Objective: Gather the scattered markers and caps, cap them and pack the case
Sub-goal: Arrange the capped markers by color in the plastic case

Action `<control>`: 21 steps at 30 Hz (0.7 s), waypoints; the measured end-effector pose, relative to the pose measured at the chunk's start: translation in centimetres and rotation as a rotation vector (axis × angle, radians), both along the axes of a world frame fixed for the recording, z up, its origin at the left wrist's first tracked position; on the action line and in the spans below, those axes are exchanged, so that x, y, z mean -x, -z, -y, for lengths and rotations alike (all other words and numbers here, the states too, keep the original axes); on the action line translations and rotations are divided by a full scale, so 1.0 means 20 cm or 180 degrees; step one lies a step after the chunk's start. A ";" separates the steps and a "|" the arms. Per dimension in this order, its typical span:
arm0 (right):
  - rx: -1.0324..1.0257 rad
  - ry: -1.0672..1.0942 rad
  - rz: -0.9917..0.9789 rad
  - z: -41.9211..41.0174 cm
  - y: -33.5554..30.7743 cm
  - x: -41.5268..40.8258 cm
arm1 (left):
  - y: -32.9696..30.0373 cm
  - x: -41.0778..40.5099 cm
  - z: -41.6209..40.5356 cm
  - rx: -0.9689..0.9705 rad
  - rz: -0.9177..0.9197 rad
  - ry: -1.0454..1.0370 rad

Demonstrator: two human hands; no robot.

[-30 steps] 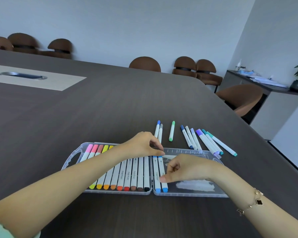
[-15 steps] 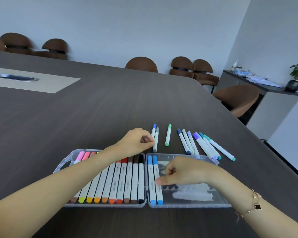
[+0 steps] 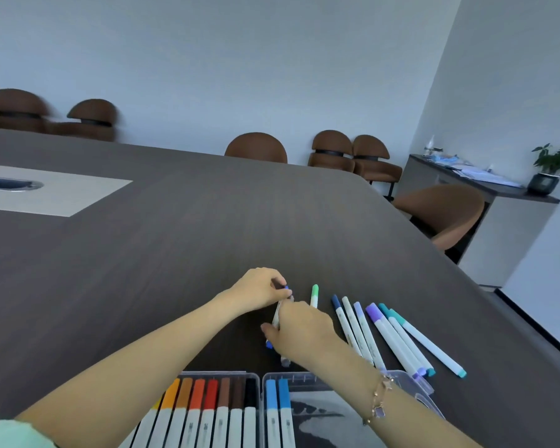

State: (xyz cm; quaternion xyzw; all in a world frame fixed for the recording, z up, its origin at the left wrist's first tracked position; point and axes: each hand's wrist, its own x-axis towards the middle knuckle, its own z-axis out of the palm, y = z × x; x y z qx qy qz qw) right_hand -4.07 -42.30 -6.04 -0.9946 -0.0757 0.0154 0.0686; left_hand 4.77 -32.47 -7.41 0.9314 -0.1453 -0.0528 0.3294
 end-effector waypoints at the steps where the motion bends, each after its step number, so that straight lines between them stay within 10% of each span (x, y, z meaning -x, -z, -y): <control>1: 0.0086 0.0016 -0.0031 0.00 0.01 -0.01 | 0.00 -0.02 0.01 0.0011 -0.0010 0.0010; 21: -0.0935 -0.0164 -0.1332 0.19 -0.17 0.49 | -0.13 0.51 -0.15 0.0239 -0.0016 0.0493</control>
